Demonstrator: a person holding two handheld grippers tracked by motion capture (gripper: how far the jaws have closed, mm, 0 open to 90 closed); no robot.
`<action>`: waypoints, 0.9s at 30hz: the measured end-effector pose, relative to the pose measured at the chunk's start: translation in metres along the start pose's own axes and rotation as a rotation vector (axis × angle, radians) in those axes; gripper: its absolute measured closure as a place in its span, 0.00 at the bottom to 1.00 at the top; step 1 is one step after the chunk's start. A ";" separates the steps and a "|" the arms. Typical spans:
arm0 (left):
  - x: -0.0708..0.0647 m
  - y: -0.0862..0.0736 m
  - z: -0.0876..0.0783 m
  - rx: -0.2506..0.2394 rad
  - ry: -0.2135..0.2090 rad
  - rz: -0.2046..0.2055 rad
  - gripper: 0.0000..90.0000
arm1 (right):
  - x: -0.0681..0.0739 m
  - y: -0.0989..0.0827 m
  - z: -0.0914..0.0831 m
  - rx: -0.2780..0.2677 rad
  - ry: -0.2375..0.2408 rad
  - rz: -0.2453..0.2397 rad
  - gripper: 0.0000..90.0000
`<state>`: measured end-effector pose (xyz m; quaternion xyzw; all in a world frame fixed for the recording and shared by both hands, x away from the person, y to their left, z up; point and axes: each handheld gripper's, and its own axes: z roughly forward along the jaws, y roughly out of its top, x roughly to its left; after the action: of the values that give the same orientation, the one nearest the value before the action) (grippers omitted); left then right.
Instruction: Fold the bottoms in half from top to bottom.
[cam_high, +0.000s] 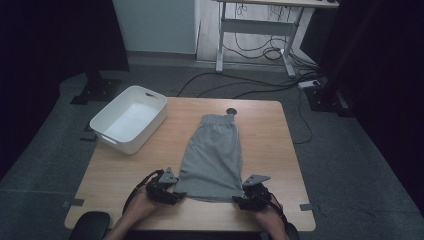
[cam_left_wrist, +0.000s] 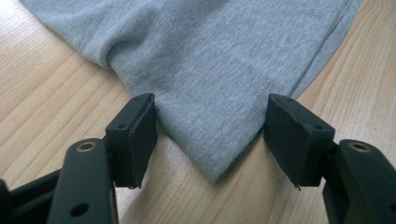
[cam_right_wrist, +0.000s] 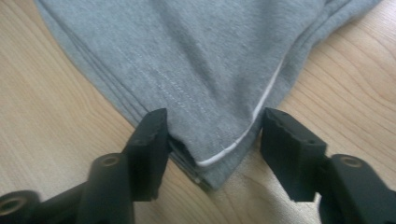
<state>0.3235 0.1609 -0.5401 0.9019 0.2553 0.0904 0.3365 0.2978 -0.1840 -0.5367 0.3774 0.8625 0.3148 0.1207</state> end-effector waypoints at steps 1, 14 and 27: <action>0.000 0.000 0.000 0.000 -0.002 0.005 0.40 | 0.001 0.000 0.000 -0.001 0.000 -0.001 0.52; -0.004 0.002 -0.002 0.000 -0.036 0.033 0.86 | 0.007 0.001 -0.001 -0.002 0.029 0.005 0.83; -0.029 0.008 -0.021 0.002 -0.115 0.070 0.91 | 0.011 -0.007 -0.021 -0.021 0.052 0.005 0.88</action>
<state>0.2946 0.1526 -0.5187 0.9143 0.2039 0.0500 0.3463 0.2771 -0.1891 -0.5248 0.3698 0.8611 0.3340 0.1015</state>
